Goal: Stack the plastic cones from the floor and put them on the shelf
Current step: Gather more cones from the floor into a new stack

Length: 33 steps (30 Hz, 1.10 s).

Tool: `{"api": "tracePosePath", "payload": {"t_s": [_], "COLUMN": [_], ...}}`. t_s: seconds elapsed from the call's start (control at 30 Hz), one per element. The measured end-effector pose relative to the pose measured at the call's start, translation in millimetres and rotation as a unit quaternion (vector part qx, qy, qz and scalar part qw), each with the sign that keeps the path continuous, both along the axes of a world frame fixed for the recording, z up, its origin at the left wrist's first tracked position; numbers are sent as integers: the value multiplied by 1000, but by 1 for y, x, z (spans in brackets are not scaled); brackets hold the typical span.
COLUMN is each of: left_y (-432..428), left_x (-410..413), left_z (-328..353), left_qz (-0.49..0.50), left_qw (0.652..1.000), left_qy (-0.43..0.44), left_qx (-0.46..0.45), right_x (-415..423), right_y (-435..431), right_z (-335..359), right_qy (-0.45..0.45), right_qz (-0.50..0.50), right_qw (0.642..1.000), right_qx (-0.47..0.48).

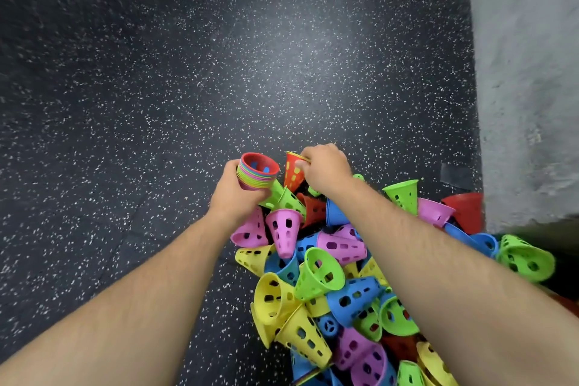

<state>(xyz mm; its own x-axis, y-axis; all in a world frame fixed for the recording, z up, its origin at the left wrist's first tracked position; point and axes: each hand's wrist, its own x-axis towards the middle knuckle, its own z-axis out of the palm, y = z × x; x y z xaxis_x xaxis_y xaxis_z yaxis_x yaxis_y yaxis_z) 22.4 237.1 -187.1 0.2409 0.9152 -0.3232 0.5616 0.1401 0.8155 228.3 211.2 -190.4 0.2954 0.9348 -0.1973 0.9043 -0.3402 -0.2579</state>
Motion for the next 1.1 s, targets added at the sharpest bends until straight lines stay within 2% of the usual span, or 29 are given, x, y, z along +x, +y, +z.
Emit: {"api": "tracePosePath", "payload": {"t_s": [0.07, 0.13, 0.23, 0.33, 0.43, 0.5, 0.57, 0.63, 0.73, 0.8, 1.0, 1.1], "left_y": [-1, -2, -8, -17, -25, -30, -35, -40, -49, -54, -61, -61], "left_x": [0, 1, 5, 10, 16, 15, 12, 8, 5, 7, 9, 10], "left_z": [0, 2, 2, 7, 17, 23, 27, 28, 28, 26, 22, 23], "left_qz": [2, 3, 6, 4, -5, -14, -23, -27, -33, -38, -39, -39], "left_qw": [1000, 1000, 1000, 1000, 1000, 1000, 1000, 1000, 999, 999, 999, 999], "left_qy": [-1, -1, -14, -14, -13, -9, 0, 0, 4, 1, 2, 8], "left_qx": [-3, -4, -4, 6, 16, 19, 18, 16, 8, 4, -10, -8], "right_x": [-1, 1, 2, -4, -13, -19, -17, -7, 9, 15, 20, 19], "right_y": [-1, -5, -15, -26, -40, -52, -59, -62, -61, -58, -44, -46], "right_z": [1, 4, 18, 37, 43, 43, 44, 42, 33, 26, 15, 14], "right_qy": [22, 101, 218, 223, 243, 263, 276, 235, 100, 55, 9, 69], "right_qz": [-6, -29, -59, -35, 72, 108, 49, -37, -78, -79, -109, -132], "right_qw": [999, 990, 950, 935, 945, 946, 946, 957, 989, 995, 994, 988], "right_qx": [29, 96, 215, 274, 206, 153, 166, 166, 72, 12, -27, 45]}}
